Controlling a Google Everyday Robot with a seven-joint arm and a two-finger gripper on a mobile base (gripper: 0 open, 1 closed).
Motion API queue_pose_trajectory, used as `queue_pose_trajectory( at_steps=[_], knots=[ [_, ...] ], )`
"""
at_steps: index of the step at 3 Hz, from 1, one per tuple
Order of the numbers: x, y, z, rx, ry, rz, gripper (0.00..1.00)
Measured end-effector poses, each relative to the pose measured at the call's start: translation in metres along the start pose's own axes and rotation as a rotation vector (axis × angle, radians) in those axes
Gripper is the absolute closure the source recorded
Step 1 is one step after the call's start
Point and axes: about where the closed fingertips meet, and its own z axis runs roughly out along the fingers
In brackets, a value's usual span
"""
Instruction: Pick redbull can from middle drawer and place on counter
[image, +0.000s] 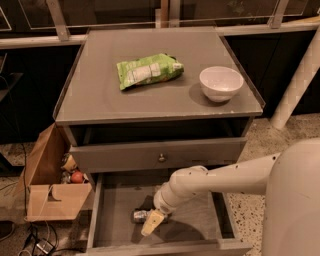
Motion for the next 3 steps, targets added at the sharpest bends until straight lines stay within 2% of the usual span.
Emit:
queue_pose_trajectory(
  at_steps=[3],
  knots=[
    [0.015,-0.017,0.041,-0.026,-0.032,0.002,0.0]
  ],
)
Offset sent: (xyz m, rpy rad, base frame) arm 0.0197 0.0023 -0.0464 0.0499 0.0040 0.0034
